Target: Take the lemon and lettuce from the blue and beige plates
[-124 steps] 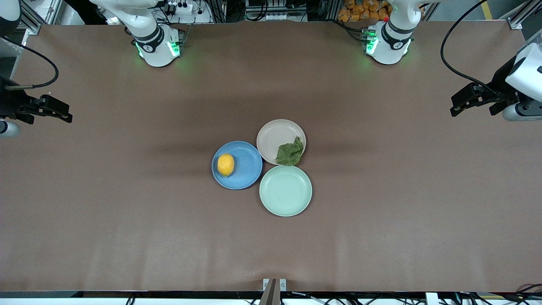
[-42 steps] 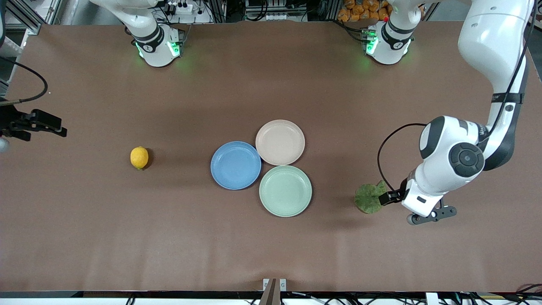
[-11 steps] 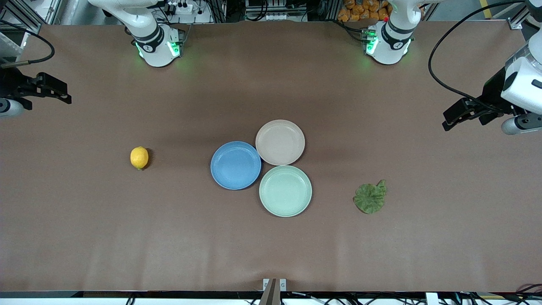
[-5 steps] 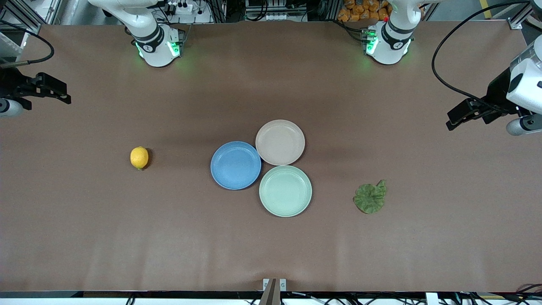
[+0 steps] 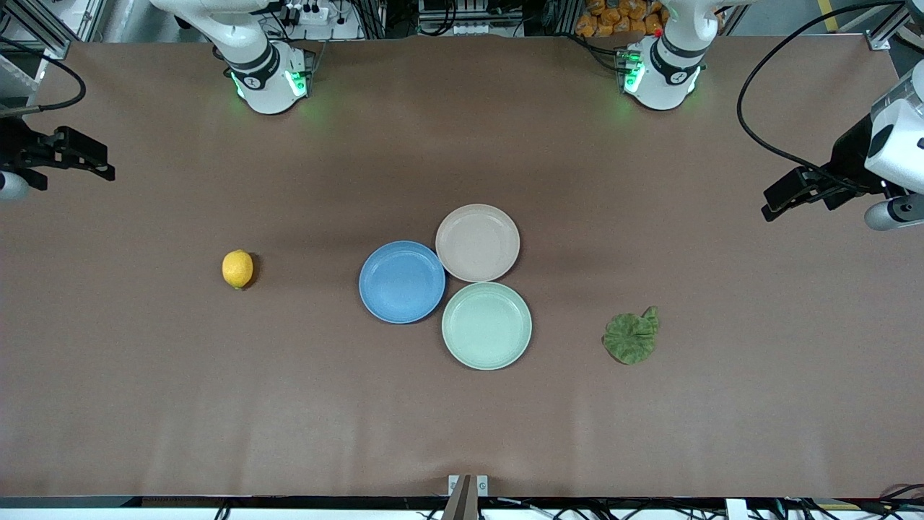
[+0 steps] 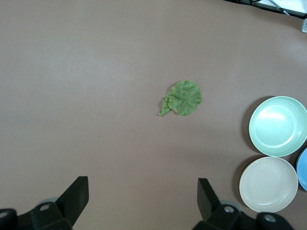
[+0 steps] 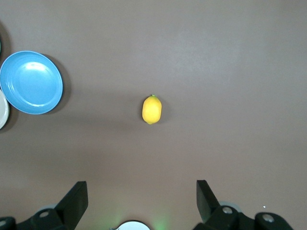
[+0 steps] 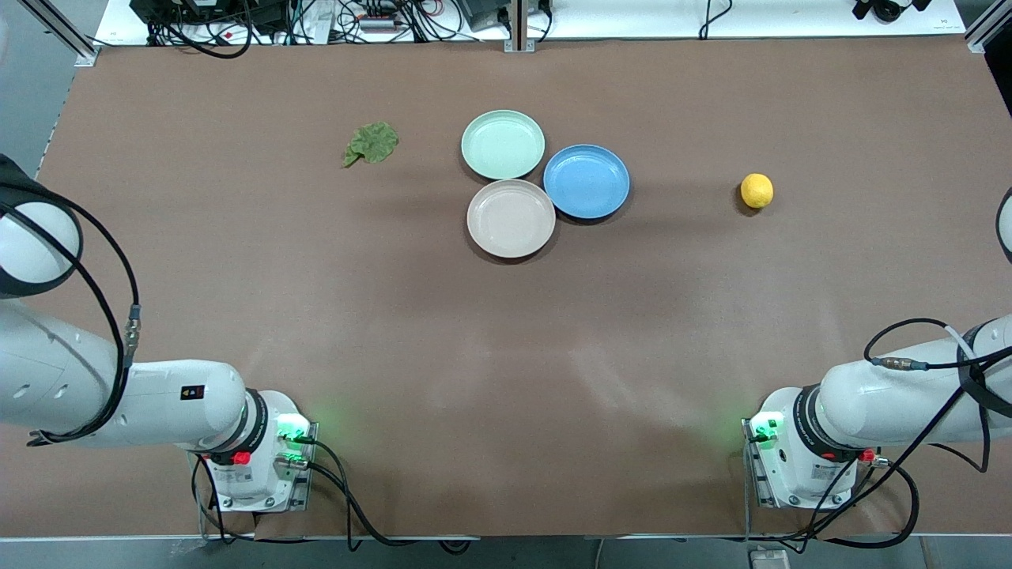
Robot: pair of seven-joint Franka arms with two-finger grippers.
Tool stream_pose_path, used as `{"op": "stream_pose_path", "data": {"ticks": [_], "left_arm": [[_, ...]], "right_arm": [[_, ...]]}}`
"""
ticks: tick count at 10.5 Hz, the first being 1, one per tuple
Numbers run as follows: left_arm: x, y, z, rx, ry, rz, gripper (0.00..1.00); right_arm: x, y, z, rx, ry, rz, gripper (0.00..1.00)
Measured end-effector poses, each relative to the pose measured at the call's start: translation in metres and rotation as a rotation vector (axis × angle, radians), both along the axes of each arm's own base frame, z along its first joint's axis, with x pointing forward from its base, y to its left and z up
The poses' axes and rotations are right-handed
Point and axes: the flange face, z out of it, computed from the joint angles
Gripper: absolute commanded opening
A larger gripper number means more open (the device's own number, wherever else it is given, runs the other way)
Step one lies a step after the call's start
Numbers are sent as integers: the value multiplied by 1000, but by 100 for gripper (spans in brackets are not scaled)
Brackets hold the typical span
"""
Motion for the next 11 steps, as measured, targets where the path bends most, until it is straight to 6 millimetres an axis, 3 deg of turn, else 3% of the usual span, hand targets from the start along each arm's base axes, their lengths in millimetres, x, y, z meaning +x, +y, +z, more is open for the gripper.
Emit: {"op": "stream_pose_path", "data": {"ticks": [5,11], "left_arm": [[-2,0,-1,2,15,-13,100],[-7,-2,-6,13,63,-156,100]], "right_arm": [[3,0,1,0,-25,0,100],[3,0,1,0,-27,0,100]]}}
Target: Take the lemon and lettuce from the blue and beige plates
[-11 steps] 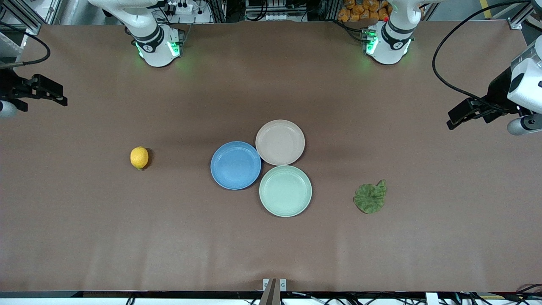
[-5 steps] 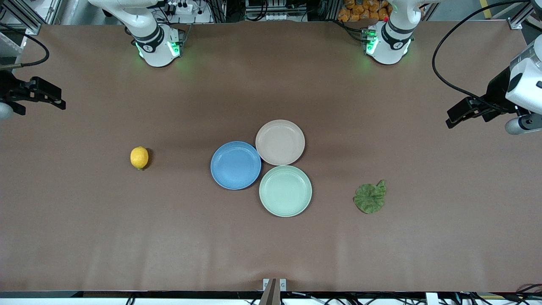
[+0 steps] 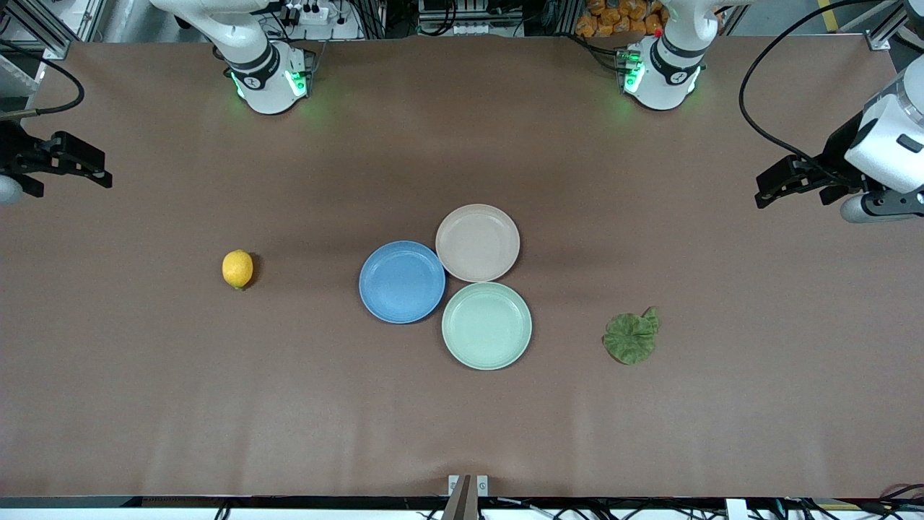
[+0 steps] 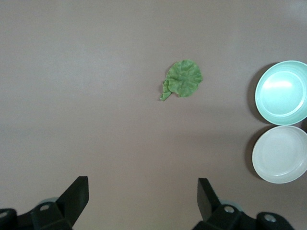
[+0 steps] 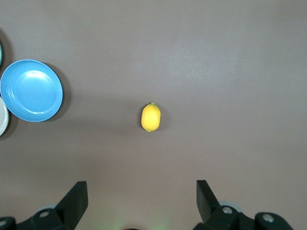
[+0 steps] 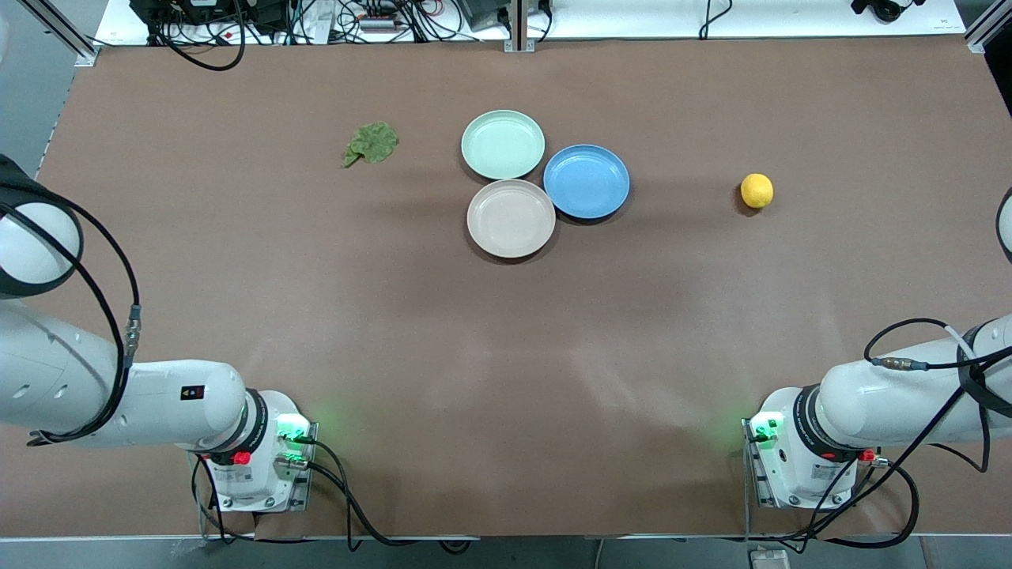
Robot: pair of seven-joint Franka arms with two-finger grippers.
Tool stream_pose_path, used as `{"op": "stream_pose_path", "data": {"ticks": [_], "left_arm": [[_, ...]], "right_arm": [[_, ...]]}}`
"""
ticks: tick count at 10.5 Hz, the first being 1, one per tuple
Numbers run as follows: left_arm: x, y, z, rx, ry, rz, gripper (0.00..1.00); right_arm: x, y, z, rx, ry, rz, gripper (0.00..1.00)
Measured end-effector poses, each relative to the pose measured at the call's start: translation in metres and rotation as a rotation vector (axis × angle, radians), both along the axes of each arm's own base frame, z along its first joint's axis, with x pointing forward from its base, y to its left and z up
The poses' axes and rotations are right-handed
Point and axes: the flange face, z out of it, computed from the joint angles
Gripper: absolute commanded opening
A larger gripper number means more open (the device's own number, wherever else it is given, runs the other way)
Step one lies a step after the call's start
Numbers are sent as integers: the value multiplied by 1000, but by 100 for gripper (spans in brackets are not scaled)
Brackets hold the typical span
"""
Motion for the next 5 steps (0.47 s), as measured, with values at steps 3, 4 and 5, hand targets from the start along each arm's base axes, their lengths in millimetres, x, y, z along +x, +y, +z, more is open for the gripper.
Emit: {"op": "stream_pose_path", "data": {"ticks": [3,4,5], "left_arm": [[-1,0,0,1,5,-9,100],[-1,0,0,1,5,-9,100],[-1,0,0,1,5,-9,100]], "right_arm": [[0,0,0,0,0,0,100],[0,0,0,0,0,0,100],[0,0,0,0,0,0,100]]}}
